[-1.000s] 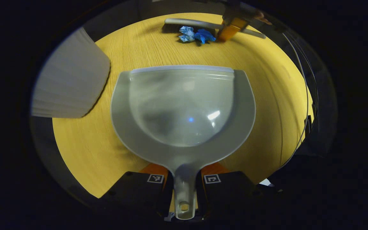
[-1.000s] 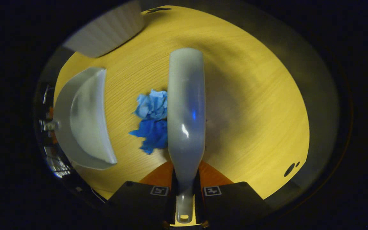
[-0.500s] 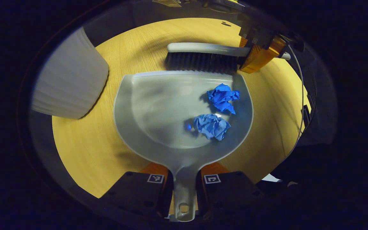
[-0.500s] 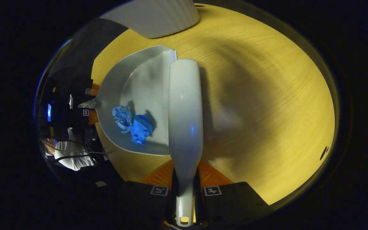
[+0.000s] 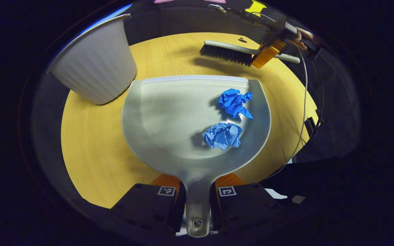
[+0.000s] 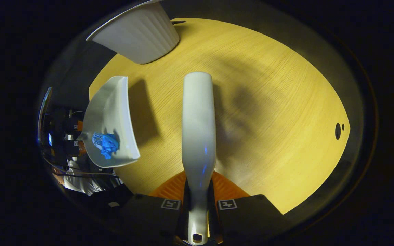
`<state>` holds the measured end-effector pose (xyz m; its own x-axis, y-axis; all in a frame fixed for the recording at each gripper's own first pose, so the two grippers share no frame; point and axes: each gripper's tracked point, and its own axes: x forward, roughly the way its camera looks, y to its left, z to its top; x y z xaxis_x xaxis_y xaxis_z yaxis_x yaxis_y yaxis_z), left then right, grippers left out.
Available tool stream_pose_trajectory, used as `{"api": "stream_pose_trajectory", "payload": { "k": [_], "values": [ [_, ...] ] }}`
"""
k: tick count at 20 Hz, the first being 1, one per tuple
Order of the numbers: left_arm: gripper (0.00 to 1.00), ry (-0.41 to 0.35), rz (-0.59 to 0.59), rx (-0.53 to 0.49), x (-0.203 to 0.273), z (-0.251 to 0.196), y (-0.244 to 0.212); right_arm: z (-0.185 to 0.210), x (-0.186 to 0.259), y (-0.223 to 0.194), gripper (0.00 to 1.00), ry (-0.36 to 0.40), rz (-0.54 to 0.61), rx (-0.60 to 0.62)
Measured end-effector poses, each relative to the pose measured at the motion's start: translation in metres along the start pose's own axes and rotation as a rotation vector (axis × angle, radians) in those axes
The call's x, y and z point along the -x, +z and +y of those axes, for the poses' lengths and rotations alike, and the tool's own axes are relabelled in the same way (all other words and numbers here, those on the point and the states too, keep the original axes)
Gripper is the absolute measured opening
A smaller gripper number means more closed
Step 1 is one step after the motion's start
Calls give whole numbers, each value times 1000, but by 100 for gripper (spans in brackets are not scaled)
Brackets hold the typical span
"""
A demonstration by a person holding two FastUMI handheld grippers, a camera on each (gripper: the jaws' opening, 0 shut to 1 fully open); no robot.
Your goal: Pick up the small broom and dustpan from the desktop, sweep the trash into the dustpan with the broom, and then empty the trash into the garbage bin.
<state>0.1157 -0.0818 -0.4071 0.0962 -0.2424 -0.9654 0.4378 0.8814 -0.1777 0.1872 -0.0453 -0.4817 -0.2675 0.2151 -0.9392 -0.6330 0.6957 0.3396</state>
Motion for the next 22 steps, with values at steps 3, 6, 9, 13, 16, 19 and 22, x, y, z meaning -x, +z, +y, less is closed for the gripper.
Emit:
{"api": "stream_pose_trajectory", "payload": {
  "k": [3, 6, 9, 13, 16, 19, 22],
  "values": [
    [29, 28, -16, 54, 24, 10, -4, 2, 3, -6, 25, 4, -14, 22],
    [29, 90, -40, 106, 48, 21, -5, 1, 3, -6, 26, -5, -44, 47],
    [29, 191, -85, 129, 71, 37, 8, 1, 5, -10, 25, -6, -62, 31],
    [29, 281, -115, 191, 105, 65, 36, 1, 9, -9, 25, -18, -83, 12],
    [29, 364, -100, 176, 117, 89, 63, 1, 11, -8, 25, -28, -94, -11],
    [29, 428, -54, 170, 112, 123, 104, -2, 18, -9, 25, -24, -113, -12],
    [29, 502, 24, 80, 97, 130, 132, 2, 21, -11, 25, -17, -121, -20]
  ]
}}
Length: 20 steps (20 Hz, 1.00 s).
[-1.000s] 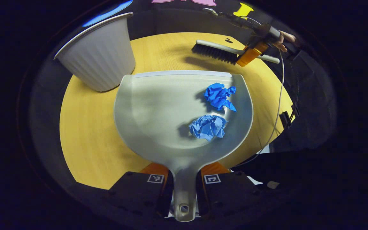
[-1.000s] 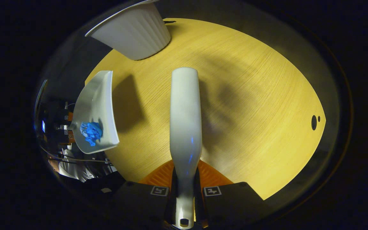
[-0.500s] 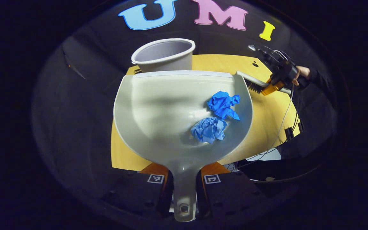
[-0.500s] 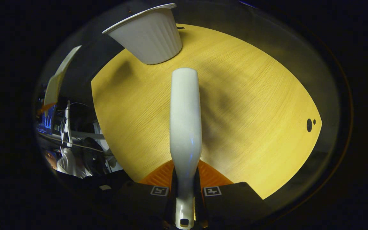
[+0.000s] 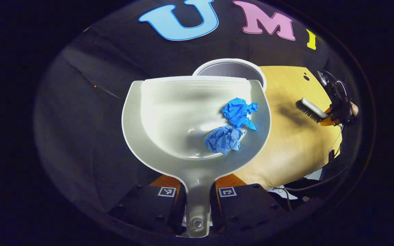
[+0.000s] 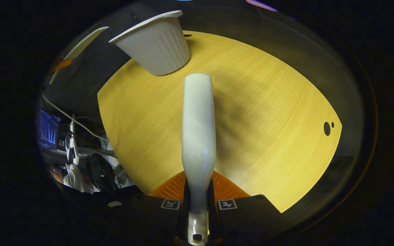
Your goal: Pick up the small broom and dustpan from the desktop, sweep the trash into the dustpan with the broom, and then empty the trash into the garbage bin.
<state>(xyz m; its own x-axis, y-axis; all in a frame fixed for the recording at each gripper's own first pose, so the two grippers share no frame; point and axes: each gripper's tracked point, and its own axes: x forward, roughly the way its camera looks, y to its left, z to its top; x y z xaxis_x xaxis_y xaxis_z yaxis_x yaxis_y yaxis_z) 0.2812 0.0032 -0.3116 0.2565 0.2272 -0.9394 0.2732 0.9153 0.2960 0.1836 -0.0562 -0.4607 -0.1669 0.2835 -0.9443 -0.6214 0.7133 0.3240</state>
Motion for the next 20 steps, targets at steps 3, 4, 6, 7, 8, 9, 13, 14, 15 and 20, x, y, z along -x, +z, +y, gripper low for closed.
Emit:
{"api": "stream_pose_trajectory", "payload": {
  "k": [3, 4, 6, 7, 8, 9, 13, 14, 15, 20],
  "values": [
    [29, 83, 30, -142, -22, -4, 44, -2, 5, -4, 25, 19, -39, -31],
    [29, 111, 55, -183, -26, -5, 51, -2, 9, -6, 25, 27, -48, -36],
    [29, 177, 119, -281, -23, -10, 57, -2, 9, -12, 25, 29, -56, -21],
    [29, 212, 136, -339, -24, -17, 64, -2, 6, -14, 25, 25, -56, -12],
    [29, 252, 155, -409, -18, -22, 70, -1, 4, -15, 29, 22, -53, -9],
    [29, 297, 165, -490, -17, -25, 73, 1, 2, -17, 25, 25, -49, -12],
    [29, 442, 171, -676, -16, -21, 73, -4, -3, -29, 25, 27, -48, -34],
    [29, 449, 178, -706, -15, -18, 73, -4, -2, -32, 25, 26, -43, -33],
    [29, 477, 185, -744, -15, -14, 72, -6, -2, -35, 25, 22, -40, -35],
    [29, 503, 157, -756, -14, -15, 75, -18, 0, -43, 25, 7, -34, -49]
  ]
}}
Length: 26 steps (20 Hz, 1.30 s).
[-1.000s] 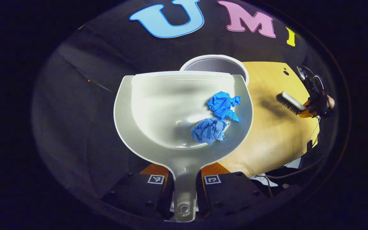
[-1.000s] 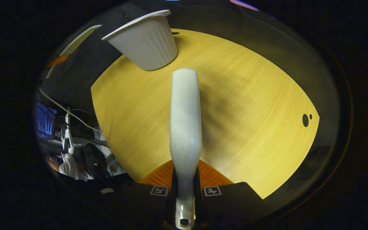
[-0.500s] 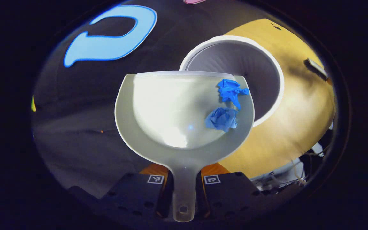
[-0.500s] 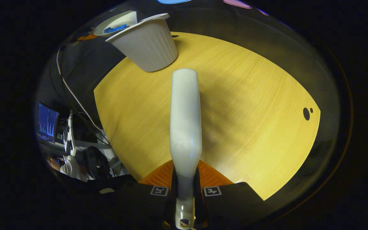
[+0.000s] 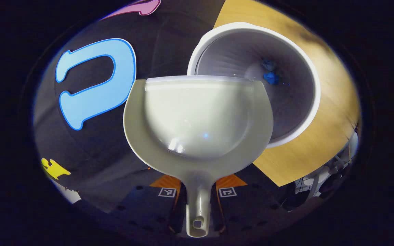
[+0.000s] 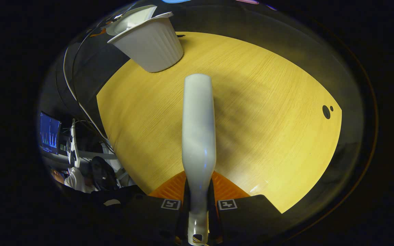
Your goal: Pick up the small broom and dustpan from the desktop, sweep the trash into the dustpan with the broom, and then empty the trash into the garbage bin.
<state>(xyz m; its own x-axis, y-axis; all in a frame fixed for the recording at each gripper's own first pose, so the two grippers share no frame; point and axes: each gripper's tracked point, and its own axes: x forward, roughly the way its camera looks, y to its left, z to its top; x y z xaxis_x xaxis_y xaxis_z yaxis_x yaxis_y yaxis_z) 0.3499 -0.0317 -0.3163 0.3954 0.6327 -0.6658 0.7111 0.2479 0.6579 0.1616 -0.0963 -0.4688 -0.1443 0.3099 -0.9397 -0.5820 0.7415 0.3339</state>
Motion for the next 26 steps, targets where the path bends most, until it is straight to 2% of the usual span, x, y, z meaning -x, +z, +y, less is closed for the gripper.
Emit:
{"api": "stream_pose_trajectory", "payload": {
  "k": [1, 2, 3, 4, 5, 7, 10, 12, 14, 17, 19, 22, 24, 26],
  "values": [
    [29, 15, -3, 25, 2, 2, -2, 1, 0, 0, 29, 5, 1, -10],
    [29, 40, -23, 56, 1, 2, -3, 1, 1, -1, 25, 5, -1, -16],
    [29, 59, -54, 104, 2, -1, -5, 0, 3, -2, 25, 2, -1, -20],
    [29, 51, -90, 161, 3, -7, -5, -2, 7, -3, 29, -6, -4, -23],
    [29, 32, -119, 228, 4, -14, -7, -4, 10, -4, 25, -18, -8, -30],
    [27, 18, -215, 350, 13, -22, -4, -6, 20, -7, 25, -37, -21, -51],
    [29, 12, -374, 505, 16, -15, 17, -11, 30, -14, 25, -113, -48, -90],
    [27, -16, -484, 602, 16, -16, 29, -1, 32, -16, 25, -127, -87, -143],
    [28, -106, -581, 718, 20, -34, 53, 9, 32, -17, 25, -119, -123, -206],
    [29, -350, -656, 853, 18, -73, 116, 10, 31, -9, 25, -192, -204, -263],
    [27, -475, -659, 915, 20, -117, 139, 15, 30, -9, 25, -194, -216, -311],
    [29, -551, -620, 937, 16, -165, 159, 16, 24, -11, 25, -237, -243, -375],
    [29, -584, -587, 933, 10, -183, 184, 22, 8, -19, 25, -226, -245, -449],
    [28, -599, -563, 907, 8, -197, 211, 22, -8, -29, 25, -222, -205, -468]
  ]
}}
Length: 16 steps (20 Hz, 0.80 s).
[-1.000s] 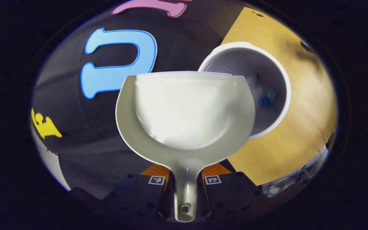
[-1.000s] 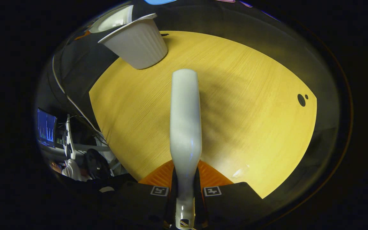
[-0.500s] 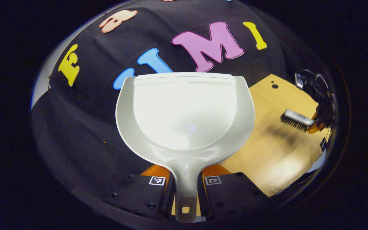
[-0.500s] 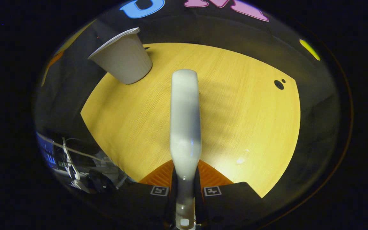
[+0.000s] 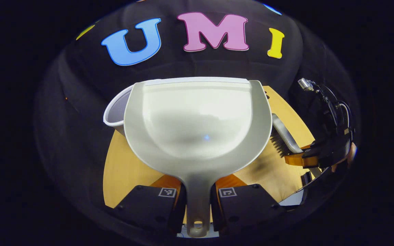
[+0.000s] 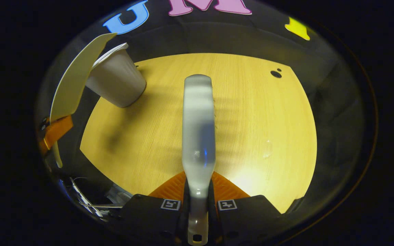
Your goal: Pick up the small broom and dustpan from the desktop, sweep the trash into the dustpan with the broom, and then empty the trash into the garbage bin.
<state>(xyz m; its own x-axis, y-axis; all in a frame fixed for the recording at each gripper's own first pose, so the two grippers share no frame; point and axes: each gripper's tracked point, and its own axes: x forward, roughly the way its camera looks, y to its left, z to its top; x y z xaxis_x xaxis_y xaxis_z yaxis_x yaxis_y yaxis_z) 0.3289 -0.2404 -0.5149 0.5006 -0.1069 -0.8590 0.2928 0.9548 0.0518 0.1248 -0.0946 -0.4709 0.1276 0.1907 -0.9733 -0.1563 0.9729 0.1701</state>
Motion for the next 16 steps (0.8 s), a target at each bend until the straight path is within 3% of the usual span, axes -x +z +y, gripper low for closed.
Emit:
{"api": "stream_pose_trajectory", "payload": {
  "k": [2, 3, 4, 8, 13, 16],
  "values": [
    [29, -22, 46, -1, -25, -19, -6, -1, -13, -10, 22, -20, 31, 8],
    [29, -33, 67, 10, -37, -26, -11, -3, -20, -16, 25, -31, 36, -1],
    [29, -41, 95, 28, -52, -31, -22, -4, -27, -21, 22, -39, 40, -18],
    [29, -73, 176, 104, -81, -50, -50, -12, -45, -24, 25, -82, 70, -30],
    [29, -89, 346, 179, -80, -67, -76, 1, -73, -13, 25, -38, 136, -100],
    [29, -87, 420, 176, -75, -68, -82, 7, -86, -11, 25, -40, 207, -62]
  ]
}}
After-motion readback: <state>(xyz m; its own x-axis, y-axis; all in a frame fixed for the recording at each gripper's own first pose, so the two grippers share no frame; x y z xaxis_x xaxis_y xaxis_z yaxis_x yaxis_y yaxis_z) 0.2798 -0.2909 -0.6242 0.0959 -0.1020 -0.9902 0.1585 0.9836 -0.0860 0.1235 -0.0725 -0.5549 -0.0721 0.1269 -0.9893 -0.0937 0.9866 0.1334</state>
